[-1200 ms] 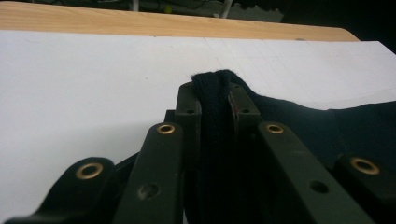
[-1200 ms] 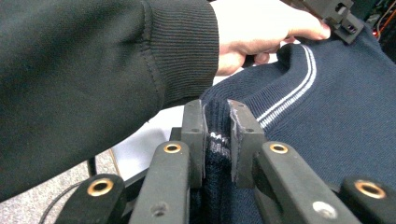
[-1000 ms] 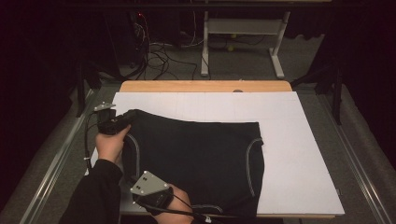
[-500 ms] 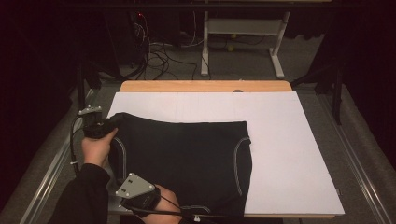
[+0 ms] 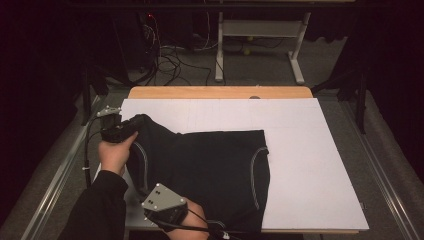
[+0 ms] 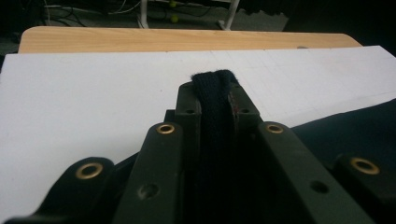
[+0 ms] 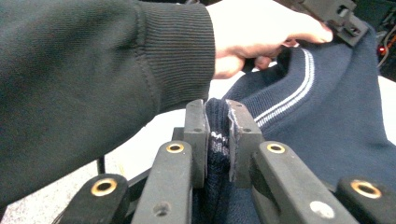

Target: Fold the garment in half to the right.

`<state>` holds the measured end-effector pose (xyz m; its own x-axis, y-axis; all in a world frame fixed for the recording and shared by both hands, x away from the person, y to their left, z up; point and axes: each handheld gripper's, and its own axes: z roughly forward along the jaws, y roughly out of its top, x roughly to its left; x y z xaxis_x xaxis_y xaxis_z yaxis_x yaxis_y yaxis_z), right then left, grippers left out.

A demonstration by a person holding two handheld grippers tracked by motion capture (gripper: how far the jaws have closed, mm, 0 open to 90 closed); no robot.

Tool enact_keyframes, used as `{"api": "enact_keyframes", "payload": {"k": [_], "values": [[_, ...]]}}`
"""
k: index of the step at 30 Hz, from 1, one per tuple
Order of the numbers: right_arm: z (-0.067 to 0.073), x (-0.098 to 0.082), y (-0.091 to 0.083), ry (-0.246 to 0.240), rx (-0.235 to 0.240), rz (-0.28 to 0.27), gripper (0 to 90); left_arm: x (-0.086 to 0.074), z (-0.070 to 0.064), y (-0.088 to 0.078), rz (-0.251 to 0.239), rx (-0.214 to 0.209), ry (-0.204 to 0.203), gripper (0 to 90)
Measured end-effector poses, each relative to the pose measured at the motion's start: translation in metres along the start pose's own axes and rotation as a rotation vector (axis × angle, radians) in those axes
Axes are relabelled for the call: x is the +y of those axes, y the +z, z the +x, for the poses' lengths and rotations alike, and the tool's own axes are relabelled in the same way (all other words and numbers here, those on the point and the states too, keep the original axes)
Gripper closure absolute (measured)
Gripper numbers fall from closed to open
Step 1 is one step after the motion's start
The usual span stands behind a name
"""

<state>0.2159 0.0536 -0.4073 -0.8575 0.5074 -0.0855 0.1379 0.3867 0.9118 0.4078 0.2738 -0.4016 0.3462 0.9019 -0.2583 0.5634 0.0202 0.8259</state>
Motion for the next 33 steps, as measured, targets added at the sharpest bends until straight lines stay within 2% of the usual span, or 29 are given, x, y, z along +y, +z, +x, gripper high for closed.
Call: {"api": "enact_keyframes", "payload": {"k": [10, 15, 21, 26, 31, 33], "values": [[-0.018, -0.011, -0.016, 0.034, -0.024, -0.016, 82.5, 0.004, -0.011, 0.005, 0.009, -0.007, 0.009, 74.9], [-0.028, -0.015, -0.026, 0.056, -0.041, -0.032, 82.6, 0.009, -0.022, 0.009, 0.005, -0.020, 0.032, 74.9], [-0.037, -0.017, -0.044, 0.073, -0.069, -0.052, 82.5, 0.015, -0.038, 0.017, 0.004, -0.037, 0.034, 74.8], [-0.044, -0.021, -0.065, 0.080, -0.094, -0.074, 82.4, 0.023, -0.059, 0.030, 0.011, -0.063, 0.049, 74.7], [-0.053, -0.028, -0.087, 0.095, -0.125, -0.092, 82.4, 0.033, -0.093, 0.046, 0.021, -0.094, 0.097, 74.7], [-0.058, -0.032, -0.097, 0.099, -0.142, -0.094, 82.3, 0.037, -0.106, 0.052, 0.022, -0.106, 0.104, 74.6]]}}
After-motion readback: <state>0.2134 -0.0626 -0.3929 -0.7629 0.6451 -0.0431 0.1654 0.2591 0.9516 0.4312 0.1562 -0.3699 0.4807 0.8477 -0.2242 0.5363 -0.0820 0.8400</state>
